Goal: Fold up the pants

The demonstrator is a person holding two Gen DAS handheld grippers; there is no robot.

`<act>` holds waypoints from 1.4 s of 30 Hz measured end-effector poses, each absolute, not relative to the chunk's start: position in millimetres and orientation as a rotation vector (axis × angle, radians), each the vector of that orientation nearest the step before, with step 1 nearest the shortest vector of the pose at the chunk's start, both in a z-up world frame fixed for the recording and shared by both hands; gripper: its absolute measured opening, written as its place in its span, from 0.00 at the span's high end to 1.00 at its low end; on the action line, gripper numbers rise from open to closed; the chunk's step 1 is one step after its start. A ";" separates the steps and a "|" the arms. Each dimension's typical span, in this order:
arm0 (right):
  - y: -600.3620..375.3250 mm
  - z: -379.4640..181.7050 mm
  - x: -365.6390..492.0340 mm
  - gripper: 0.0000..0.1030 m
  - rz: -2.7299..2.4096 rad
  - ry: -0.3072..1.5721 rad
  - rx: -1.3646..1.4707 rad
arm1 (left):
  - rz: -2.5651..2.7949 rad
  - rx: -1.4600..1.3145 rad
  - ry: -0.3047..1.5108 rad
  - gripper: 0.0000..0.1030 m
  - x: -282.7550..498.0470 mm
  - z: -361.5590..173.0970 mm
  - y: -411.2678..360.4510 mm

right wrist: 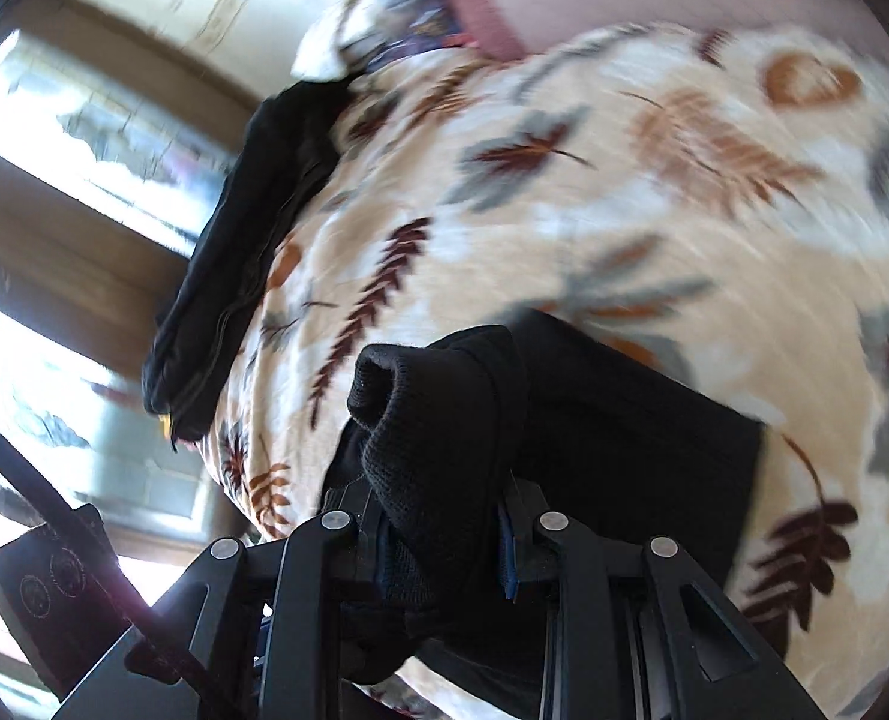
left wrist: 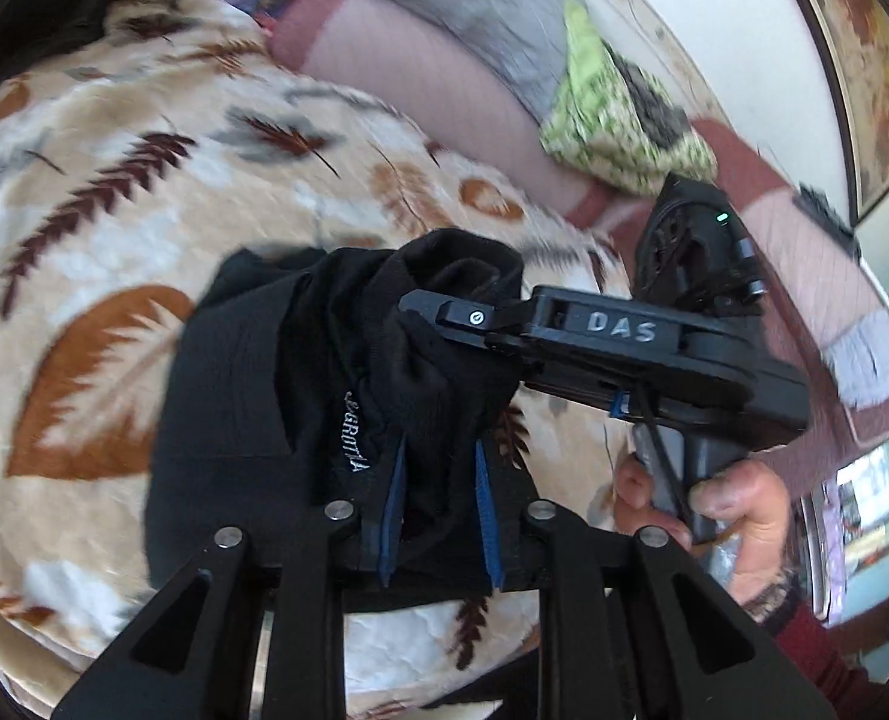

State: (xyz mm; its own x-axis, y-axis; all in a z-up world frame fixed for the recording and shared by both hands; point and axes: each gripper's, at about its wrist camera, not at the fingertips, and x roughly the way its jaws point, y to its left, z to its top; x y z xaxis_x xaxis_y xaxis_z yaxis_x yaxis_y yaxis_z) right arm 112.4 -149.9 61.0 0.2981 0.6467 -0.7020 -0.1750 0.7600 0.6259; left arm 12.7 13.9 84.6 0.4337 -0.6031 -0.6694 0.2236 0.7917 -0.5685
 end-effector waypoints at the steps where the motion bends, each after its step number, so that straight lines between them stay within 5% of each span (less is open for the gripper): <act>1: -163.2 52.7 109.4 0.73 0.562 1.147 0.503 | -0.552 -0.422 1.011 0.80 11.1 82.8 8.8; 5: -196.6 25.8 102.8 0.71 0.517 1.146 0.559 | -0.622 -0.415 1.040 0.78 -3.0 83.0 2.4; 8: -221.3 13.8 99.2 0.54 0.404 1.128 0.579 | -0.615 -0.425 1.023 0.60 -8.2 89.5 13.3; 11: -252.1 17.3 91.8 0.53 0.319 1.076 0.596 | -0.570 -0.459 0.988 0.48 -5.4 95.1 33.3; 24: -208.0 76.7 35.3 0.56 0.467 0.839 0.462 | -0.435 -0.427 1.085 0.47 12.5 52.1 47.1; 30: -208.9 23.3 49.2 0.56 0.409 1.002 0.537 | -0.439 -0.353 1.080 0.42 4.0 46.3 37.2; 33: -238.1 0.4 44.9 0.67 0.322 1.030 0.609 | -0.449 -0.348 1.087 0.39 4.4 41.3 33.3; 42: -234.7 22.7 35.8 0.51 0.316 0.974 0.532 | -0.463 -0.442 1.076 0.35 2.9 51.8 49.3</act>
State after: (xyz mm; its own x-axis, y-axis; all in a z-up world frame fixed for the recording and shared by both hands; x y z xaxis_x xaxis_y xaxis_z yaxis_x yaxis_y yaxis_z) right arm 35.8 -234.7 22.7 0.5311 0.4824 -0.6966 -0.0189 0.8286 0.5595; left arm 2.9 49.3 51.8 0.3991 -0.5596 -0.7264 0.1435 0.8205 -0.5533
